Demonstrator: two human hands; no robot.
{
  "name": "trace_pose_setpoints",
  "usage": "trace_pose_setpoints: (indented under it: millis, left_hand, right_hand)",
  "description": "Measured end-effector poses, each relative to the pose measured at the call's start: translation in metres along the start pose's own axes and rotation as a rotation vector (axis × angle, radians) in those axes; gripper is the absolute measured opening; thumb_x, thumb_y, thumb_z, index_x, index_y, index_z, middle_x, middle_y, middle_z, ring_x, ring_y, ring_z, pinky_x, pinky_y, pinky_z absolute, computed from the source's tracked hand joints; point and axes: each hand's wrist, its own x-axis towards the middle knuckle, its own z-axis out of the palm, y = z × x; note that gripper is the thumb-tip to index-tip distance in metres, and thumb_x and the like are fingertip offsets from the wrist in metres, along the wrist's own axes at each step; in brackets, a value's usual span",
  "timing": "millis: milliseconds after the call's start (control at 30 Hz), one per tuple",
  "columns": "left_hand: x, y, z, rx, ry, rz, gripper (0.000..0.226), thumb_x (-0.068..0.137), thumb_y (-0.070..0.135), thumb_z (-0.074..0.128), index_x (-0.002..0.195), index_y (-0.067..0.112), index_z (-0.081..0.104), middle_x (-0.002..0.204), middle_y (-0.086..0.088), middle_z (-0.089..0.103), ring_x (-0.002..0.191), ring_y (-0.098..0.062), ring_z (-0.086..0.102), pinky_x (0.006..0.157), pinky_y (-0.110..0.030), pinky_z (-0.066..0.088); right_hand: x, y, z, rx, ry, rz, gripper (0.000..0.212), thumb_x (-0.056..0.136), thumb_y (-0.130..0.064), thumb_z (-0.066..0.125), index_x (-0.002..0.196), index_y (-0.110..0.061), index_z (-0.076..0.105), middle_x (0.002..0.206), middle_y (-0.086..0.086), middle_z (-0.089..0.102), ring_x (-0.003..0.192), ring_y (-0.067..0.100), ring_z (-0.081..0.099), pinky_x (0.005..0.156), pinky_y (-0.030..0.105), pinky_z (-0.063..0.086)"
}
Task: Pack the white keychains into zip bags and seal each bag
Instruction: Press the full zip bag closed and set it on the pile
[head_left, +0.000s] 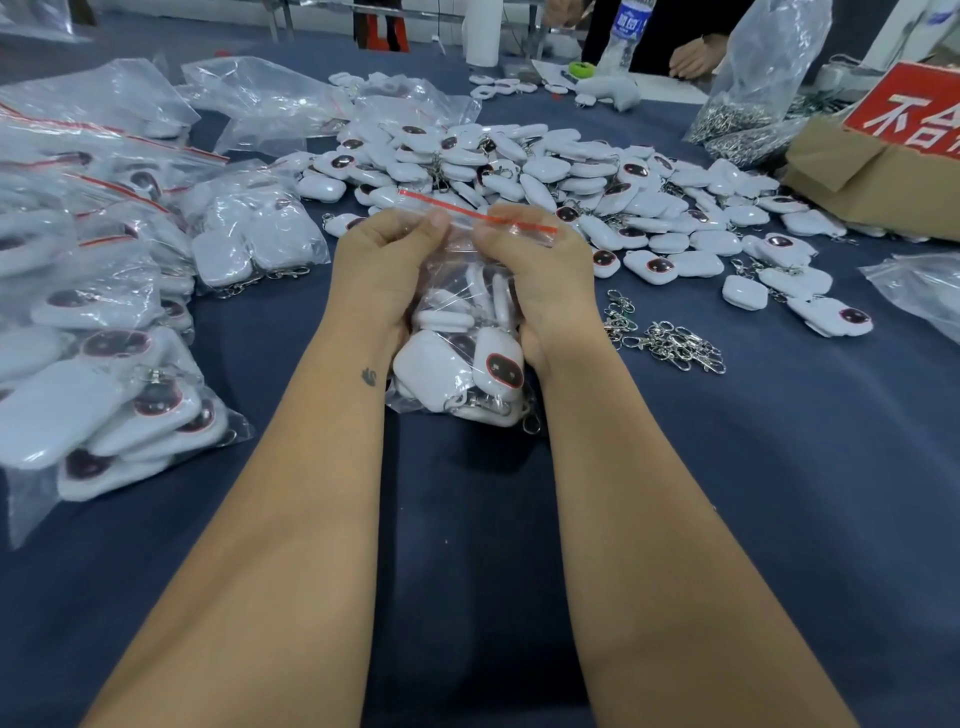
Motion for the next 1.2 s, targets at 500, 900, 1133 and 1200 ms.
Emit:
trace_pose_setpoints:
  millis: [500,900,1133,1200]
  left_hand:
    - [-0.0059,0.0005,0.0023,0.106,-0.096,0.068,0.009,0.087,0.001,0.069,0.08,0.007,0.07,0.07,-0.003,0.073,0.066,-0.016,0.07,0.065,-0.028,0.058]
    - [-0.0015,0.0007,0.0014,-0.01,0.037,0.053,0.029,0.094,0.004,0.06,0.067,0.014,0.058,0.062,0.001,0.066,0.055,-0.014,0.062,0.059,-0.031,0.057]
    - [0.001,0.0007,0.0001,-0.022,0.117,0.02,0.027,0.097,0.011,0.059,0.071,0.011,0.064,0.068,0.001,0.069,0.06,-0.014,0.062,0.063,-0.03,0.057]
    - [0.0024,0.0,-0.0012,-0.021,0.137,0.013,0.027,0.099,0.013,0.057,0.073,0.011,0.066,0.073,0.001,0.071,0.067,-0.016,0.062,0.072,-0.033,0.056]
  right_hand:
    - [-0.0003,0.0045,0.0029,0.017,0.048,-0.071,0.039,0.073,0.001,0.075,0.084,-0.024,0.047,0.06,0.008,0.057,0.05,0.023,0.043,0.045,0.039,0.04]
    - [0.0027,0.0022,0.0014,0.058,0.099,-0.005,0.039,0.075,0.004,0.076,0.089,-0.022,0.05,0.093,0.013,0.062,0.069,0.024,0.059,0.062,0.036,0.057]
    - [0.0046,0.003,0.0008,-0.045,0.191,-0.025,0.032,0.079,0.0,0.074,0.1,-0.018,0.055,0.097,0.011,0.068,0.081,0.022,0.065,0.081,0.043,0.058]
    - [0.0055,0.0031,-0.001,0.01,0.228,-0.024,0.031,0.082,0.003,0.068,0.102,-0.016,0.055,0.096,0.011,0.07,0.081,0.021,0.066,0.08,0.038,0.057]
